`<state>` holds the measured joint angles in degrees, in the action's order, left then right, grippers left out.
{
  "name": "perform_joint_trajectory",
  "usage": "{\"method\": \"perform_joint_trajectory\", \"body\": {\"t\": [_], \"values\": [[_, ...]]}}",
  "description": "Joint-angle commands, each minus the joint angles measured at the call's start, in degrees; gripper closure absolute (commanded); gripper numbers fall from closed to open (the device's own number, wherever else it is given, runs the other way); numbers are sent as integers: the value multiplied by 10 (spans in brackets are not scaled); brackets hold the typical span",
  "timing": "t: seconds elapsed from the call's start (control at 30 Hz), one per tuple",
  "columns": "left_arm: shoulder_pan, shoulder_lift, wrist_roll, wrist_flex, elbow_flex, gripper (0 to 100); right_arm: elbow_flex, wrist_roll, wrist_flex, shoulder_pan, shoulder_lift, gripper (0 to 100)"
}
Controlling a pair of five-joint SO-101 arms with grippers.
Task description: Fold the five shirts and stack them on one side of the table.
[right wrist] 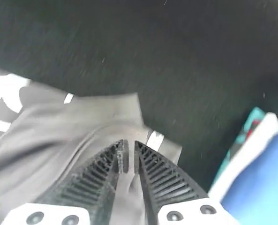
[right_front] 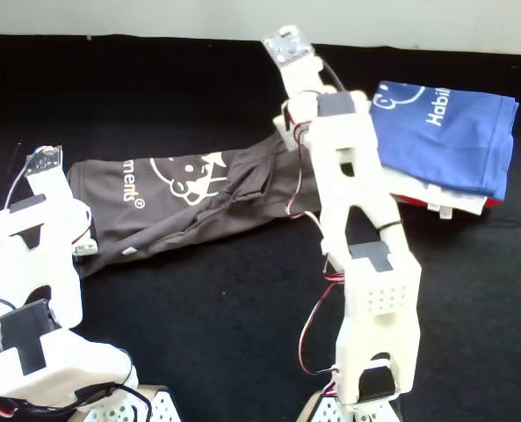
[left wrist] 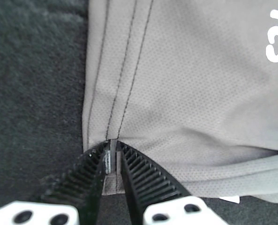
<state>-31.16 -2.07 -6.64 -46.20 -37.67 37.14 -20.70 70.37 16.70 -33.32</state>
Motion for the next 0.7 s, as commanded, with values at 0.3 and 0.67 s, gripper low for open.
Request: {"method": "perform_joint_trajectory", "body": {"t": [0.3, 0.67], "values": [[6, 0, 4, 12, 0, 991, -33, -8, 175, 61, 24, 964], [6, 0, 4, 12, 0, 991, -124, -4, -19, 134, 24, 964]]}}
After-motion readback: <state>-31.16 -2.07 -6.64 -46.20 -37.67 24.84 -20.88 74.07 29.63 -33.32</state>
